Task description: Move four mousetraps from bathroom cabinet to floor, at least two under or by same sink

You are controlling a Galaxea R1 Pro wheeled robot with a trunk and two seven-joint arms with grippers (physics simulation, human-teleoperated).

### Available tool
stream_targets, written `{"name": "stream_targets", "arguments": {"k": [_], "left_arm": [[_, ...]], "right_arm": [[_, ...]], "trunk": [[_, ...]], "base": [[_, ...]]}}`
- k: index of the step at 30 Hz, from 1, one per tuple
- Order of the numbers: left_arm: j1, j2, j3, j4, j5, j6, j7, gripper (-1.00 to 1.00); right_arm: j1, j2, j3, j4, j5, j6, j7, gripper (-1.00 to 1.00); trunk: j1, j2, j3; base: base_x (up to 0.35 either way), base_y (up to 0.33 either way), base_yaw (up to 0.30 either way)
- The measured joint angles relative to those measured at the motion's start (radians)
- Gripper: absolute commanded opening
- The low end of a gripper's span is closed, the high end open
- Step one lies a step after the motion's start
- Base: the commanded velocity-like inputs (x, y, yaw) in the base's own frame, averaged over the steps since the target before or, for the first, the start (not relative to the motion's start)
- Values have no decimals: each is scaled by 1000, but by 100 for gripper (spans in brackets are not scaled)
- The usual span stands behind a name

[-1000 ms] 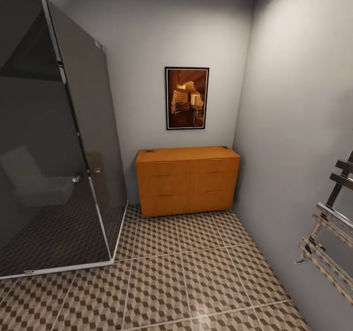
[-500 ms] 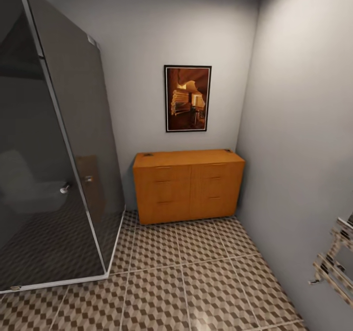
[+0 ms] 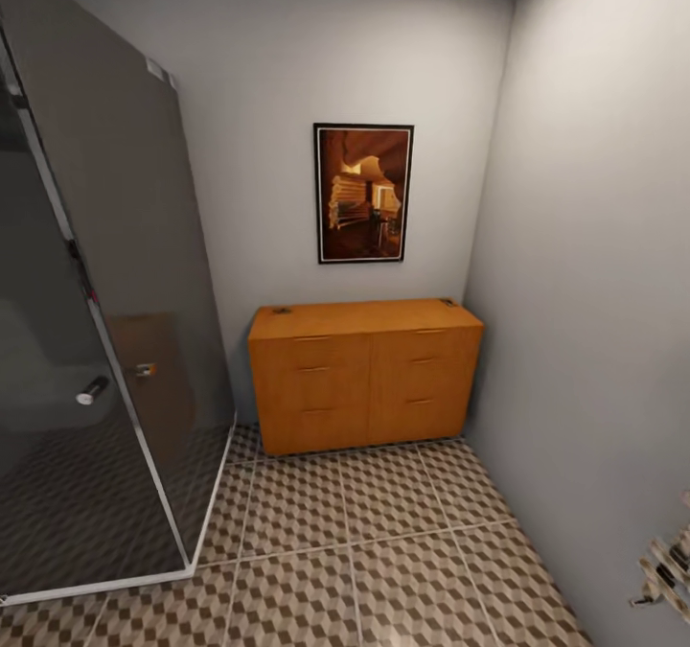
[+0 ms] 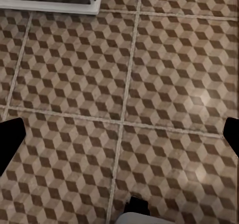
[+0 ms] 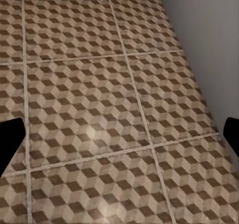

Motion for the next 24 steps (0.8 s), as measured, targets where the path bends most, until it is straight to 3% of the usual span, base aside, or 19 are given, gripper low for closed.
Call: {"name": "stream_targets", "arguments": {"k": [18,24], "left_arm": [[0,-2,0,0,0,0,0,100],[0,-2,0,0,0,0,0,100]], "right_arm": [[0,0,1,0,1,-2,0,100],[0,0,0,0,1,-2,0,100]], "trunk": [[0,0,0],[0,0,3]], "base": [[291,-194,0],[274,-219,177]]}}
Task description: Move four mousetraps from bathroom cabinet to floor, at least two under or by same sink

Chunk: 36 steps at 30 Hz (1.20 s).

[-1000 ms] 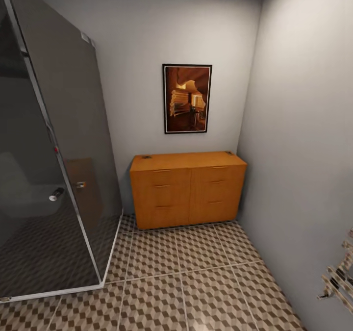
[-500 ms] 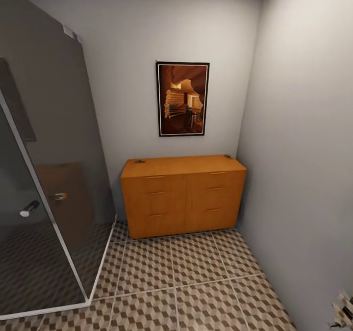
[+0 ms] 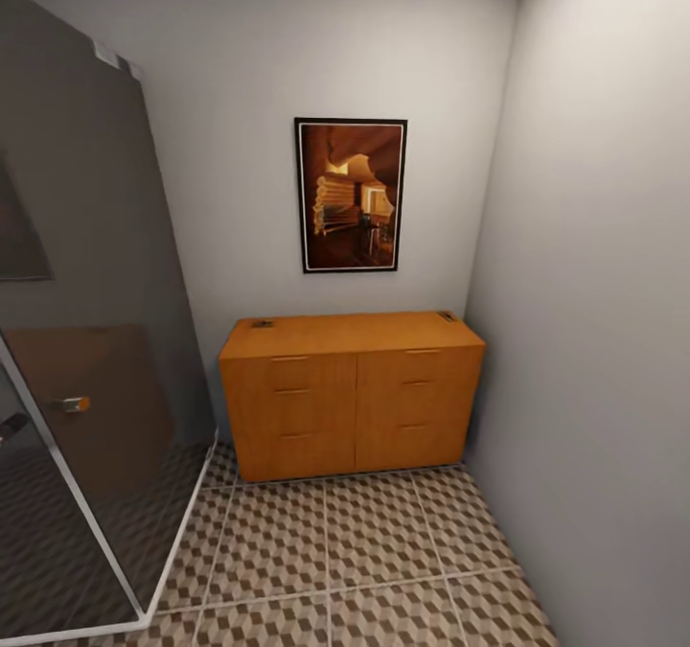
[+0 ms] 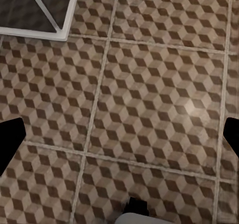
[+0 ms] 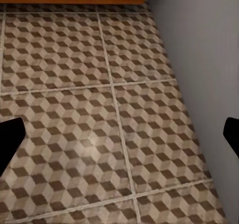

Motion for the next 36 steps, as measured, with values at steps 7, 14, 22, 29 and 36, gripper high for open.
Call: {"name": "stream_targets", "arguments": {"k": [7,14,22,29,36], "left_arm": [[0,0,0,0,0,-1,0,100],[0,0,0,0,0,-2,0,100],[0,0,0,0,0,-1,0,100],[0,0,0,0,0,-2,0,100],[0,0,0,0,0,-1,0,100]], "right_arm": [[0,0,1,0,0,0,0,100],[0,0,1,0,0,0,0,100],[0,0,1,0,0,0,1,100],[0,0,1,0,1,0,1,100],[0,1,1,0,1,0,1,100]], "trunk": [[0,0,5],[0,0,9],[0,0,10],[0,0,11],[0,0,11]], "base": [[273,-203,250],[278,-163,261],[279,-189,107],[278,-211,9],[265,-226,160]]}}
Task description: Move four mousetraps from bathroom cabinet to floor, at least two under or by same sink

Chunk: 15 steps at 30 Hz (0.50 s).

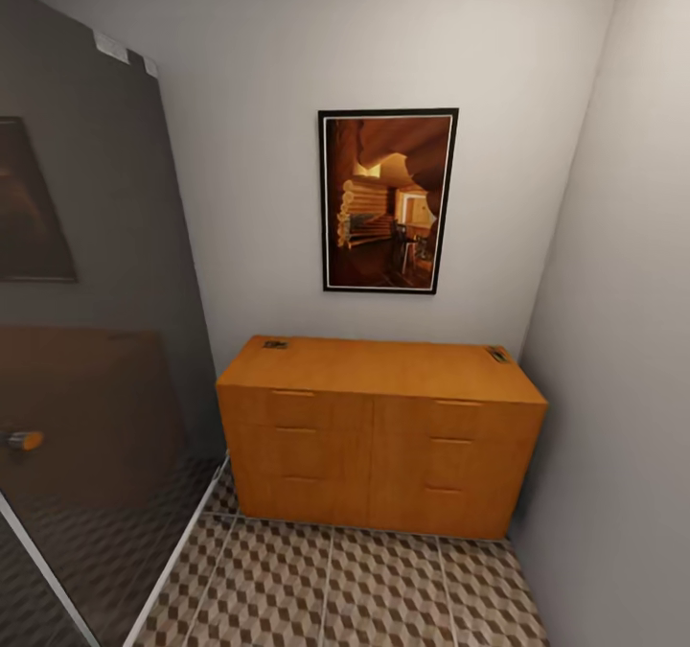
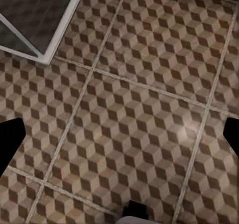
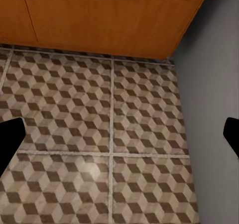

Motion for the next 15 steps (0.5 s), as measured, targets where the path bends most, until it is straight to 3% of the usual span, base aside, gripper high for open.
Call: {"name": "stream_targets", "arguments": {"k": [8,15], "left_arm": [[0,0,0,0,0,0,0,100],[0,0,0,0,0,-2,0,100]], "right_arm": [[0,0,0,0,0,0,0,100],[0,0,0,0,2,0,0,100]], "trunk": [[0,0,0],[0,0,0]], "base": [[257,-231,245],[73,-59,65]]}}
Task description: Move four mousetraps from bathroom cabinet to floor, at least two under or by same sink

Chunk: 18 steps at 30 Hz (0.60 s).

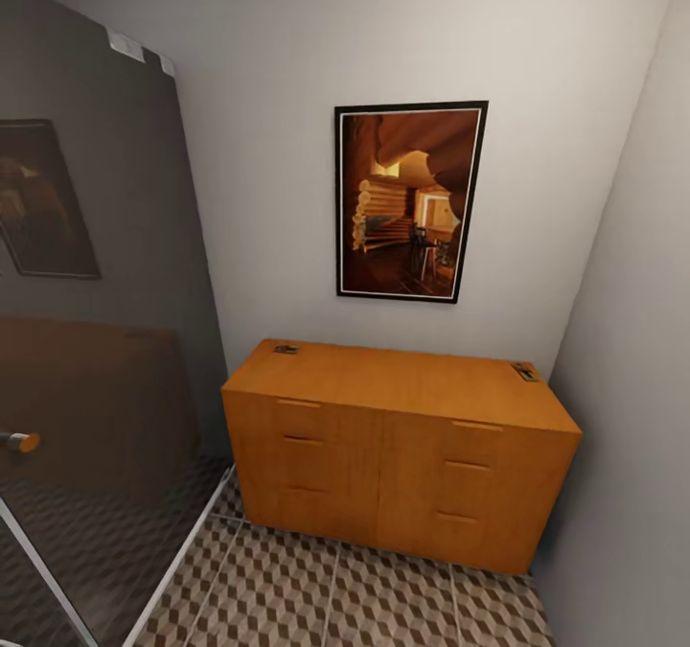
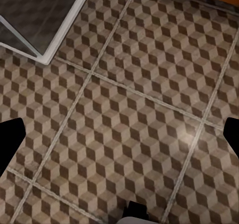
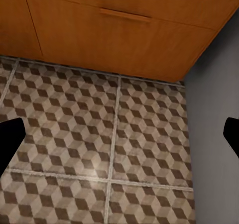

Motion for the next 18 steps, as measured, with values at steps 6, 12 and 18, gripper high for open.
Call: {"name": "stream_targets", "arguments": {"k": [6,12,18], "left_arm": [[0,0,0,0,0,0,0,100],[0,-1,0,0,0,0,0,100],[0,-1,0,0,0,0,0,100]], "right_arm": [[0,-1,7,0,5,3,8,100],[0,-1,10,-1,7,1,11,100],[0,-1,11,-2,9,-1,12,100]], "trunk": [[0,0,0],[0,0,0],[0,0,0]], "base": [[4,-3,3],[0,0,0],[0,0,0]]}}
